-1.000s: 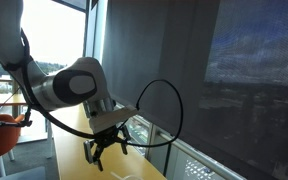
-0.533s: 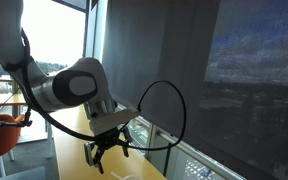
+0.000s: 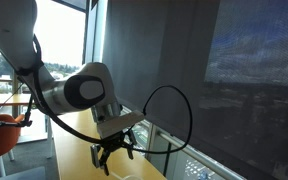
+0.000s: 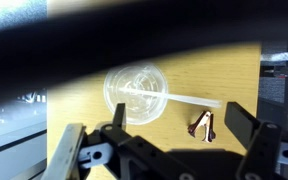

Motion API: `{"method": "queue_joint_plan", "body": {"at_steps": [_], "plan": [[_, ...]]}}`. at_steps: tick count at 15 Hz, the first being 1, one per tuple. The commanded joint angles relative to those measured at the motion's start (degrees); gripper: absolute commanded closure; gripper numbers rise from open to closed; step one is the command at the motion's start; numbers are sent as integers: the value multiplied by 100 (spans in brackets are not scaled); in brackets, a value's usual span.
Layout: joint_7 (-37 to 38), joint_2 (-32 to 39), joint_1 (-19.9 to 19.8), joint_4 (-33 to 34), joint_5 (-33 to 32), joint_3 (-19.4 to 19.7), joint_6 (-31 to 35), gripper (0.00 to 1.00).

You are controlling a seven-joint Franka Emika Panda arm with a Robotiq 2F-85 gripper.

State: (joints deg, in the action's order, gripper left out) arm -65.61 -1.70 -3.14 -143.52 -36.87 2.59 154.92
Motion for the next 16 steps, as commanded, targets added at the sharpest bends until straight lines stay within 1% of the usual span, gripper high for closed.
{"method": "queue_joint_plan", "body": {"at_steps": [1,10,16], "plan": [[218,224,19,255,-231,-5,-35,0],[213,266,3,523,-194,28,-83,0],[331,107,77,174,-285,-38,-23,0]]}}
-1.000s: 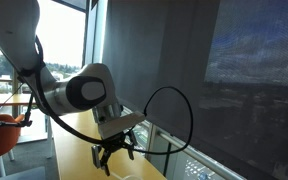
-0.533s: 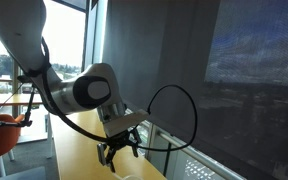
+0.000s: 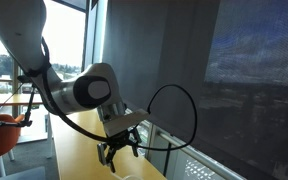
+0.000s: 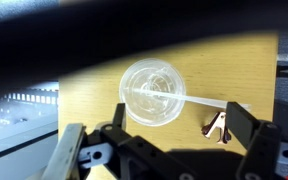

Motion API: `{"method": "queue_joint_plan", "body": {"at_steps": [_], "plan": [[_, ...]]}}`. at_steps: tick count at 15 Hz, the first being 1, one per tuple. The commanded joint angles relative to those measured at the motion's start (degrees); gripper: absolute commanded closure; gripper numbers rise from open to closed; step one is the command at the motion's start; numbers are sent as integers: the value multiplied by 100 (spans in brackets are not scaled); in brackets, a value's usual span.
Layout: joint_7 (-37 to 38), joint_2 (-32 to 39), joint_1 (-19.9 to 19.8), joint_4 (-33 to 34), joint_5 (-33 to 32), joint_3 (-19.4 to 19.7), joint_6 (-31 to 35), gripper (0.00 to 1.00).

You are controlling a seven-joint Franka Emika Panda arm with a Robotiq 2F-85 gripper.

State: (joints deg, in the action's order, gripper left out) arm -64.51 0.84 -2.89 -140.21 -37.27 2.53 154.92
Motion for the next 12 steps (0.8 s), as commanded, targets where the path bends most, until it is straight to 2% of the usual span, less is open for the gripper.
{"method": "queue_joint_plan", "body": {"at_steps": [1,12], "plan": [[208,-188,71,-216,-235,-50,-26,0],[401,-308,111,-538,-515,-99,9,0]]}}
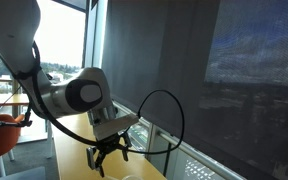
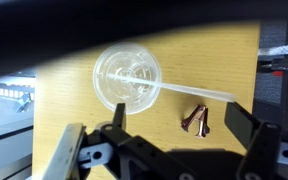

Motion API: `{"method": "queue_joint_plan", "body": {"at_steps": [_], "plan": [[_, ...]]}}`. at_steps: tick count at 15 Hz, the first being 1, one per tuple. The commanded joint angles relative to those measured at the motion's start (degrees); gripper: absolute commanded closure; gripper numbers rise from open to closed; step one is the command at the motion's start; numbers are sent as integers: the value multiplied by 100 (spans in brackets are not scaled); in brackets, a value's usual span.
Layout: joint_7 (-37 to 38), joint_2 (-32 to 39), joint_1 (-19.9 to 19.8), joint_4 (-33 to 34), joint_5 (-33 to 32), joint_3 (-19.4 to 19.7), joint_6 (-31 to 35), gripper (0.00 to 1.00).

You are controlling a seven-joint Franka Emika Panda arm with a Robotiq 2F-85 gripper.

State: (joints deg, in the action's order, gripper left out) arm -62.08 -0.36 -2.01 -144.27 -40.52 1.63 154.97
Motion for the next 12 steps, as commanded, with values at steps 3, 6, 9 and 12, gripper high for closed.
{"method": "queue_joint_plan", "body": {"at_steps": [3,6,9,12], "plan": [[193,-219,9,-180,-261,4,13,0],[187,-276,-7,-240,-242,21,23,0],[199,-332,-30,-284,-264,40,35,0],[184,-352,-61,-257,-268,73,34,0]]}}
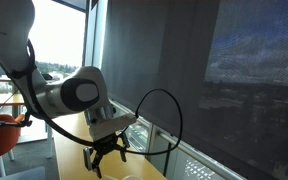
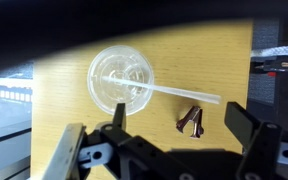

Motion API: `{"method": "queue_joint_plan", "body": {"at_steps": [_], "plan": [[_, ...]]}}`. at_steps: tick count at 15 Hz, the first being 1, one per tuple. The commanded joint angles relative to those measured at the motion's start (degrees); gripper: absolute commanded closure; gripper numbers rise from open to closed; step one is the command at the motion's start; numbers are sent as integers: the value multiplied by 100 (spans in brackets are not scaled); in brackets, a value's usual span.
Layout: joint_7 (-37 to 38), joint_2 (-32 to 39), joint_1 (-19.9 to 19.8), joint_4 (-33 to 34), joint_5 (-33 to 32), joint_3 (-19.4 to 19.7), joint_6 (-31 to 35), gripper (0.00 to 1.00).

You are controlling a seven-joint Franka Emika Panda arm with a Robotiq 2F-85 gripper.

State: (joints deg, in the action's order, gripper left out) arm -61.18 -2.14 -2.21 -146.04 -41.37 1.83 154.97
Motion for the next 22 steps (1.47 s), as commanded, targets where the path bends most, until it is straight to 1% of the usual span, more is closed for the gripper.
{"method": "queue_joint_plan", "body": {"at_steps": [1,13,19,22], "plan": [[98,-165,-53,-62,-191,62,34,0],[134,-46,-72,142,-186,86,8,0],[107,24,-112,334,-160,127,2,0],[59,89,-137,531,-83,151,-25,0]]}}
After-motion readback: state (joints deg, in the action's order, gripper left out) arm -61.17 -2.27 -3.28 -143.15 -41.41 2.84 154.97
